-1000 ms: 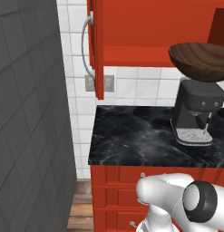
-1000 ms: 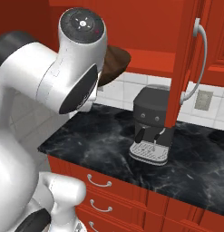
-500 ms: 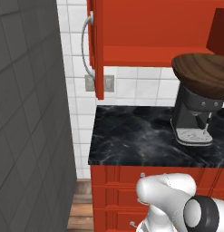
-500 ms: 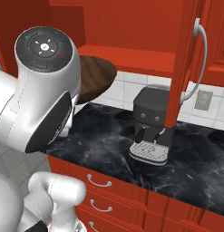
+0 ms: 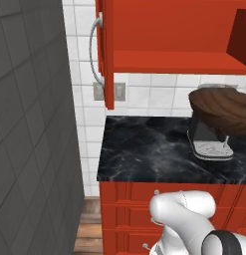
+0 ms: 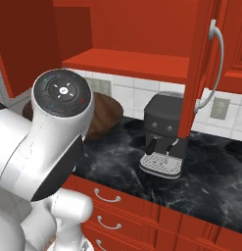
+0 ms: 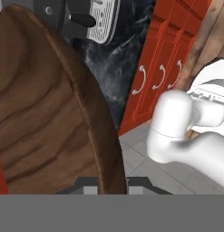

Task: Move the bowls from the cabinet to the plates on the dining table.

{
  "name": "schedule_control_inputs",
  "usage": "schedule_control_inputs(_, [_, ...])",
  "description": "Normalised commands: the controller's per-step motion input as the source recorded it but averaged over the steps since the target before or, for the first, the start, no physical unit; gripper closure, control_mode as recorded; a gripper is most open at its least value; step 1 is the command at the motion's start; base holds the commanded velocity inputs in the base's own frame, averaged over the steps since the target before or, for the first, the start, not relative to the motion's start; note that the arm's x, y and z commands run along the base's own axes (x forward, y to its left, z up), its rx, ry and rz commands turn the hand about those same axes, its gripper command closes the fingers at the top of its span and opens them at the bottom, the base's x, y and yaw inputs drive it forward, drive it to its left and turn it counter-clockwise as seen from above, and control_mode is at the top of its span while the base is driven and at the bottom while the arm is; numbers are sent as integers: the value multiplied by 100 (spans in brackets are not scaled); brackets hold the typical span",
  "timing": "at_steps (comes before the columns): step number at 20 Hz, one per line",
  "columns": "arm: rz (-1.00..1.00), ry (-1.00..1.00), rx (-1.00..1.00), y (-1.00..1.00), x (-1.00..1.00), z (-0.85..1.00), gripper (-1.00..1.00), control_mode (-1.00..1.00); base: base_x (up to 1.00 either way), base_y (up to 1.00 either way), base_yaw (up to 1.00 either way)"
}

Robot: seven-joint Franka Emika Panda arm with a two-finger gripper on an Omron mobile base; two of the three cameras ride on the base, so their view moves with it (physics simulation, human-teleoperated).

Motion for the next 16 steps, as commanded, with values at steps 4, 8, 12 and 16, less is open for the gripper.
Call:
schedule_control_inputs(4, [0, 9, 3, 6, 0, -57, 100, -100, 0, 0, 0])
schedule_control_inputs(8, [0, 3, 0, 23, -9, -22, 100, -100, 0, 0, 0])
schedule_control_inputs(12, [0, 0, -1, 9, -6, -3, 100, -100, 0, 0, 0])
schedule_control_inputs(16, [0, 0, 0, 0, 0, 0, 100, -100, 0, 0, 0])
